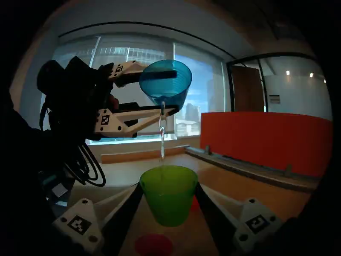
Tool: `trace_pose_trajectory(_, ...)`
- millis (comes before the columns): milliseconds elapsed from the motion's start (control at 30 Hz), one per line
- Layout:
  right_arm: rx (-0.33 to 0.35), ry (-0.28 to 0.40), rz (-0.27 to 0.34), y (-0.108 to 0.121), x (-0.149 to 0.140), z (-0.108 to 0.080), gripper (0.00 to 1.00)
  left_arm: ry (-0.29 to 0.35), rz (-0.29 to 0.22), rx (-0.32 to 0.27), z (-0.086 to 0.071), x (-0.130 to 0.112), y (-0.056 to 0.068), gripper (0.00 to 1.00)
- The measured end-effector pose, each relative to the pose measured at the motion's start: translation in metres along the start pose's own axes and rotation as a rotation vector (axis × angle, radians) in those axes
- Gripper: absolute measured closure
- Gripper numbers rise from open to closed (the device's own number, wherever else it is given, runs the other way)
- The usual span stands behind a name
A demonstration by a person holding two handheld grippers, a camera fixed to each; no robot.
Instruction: Pour water
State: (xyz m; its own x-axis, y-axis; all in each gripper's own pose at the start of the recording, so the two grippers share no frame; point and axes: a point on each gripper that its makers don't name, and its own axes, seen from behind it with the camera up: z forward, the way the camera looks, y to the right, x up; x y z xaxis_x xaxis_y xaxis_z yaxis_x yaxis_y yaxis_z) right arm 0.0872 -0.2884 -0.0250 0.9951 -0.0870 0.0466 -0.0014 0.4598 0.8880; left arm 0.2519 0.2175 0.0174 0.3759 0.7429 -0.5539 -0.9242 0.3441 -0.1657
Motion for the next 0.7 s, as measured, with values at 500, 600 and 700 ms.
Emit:
trace_pose_trajectory(500, 0.003, 0.002, 0.0, -0.0018, 0.0014, -0.0014, 0.11, 0.004, 0.044, 0.003, -0.0003, 0.0042, -0.0032, 0.19)
trace_pose_trajectory(600, 0.004, 0.003, 0.0, -0.002, 0.0022, -0.0018, 0.11, 0.004, 0.054, 0.003, -0.0001, 0.0046, -0.0048, 0.19)
trace_pose_trajectory(700, 0.003, 0.003, -0.002, -0.0023, 0.0023, -0.0019, 0.11, 0.003, 0.06, 0.003, -0.0001, 0.0046, -0.0057, 0.19)
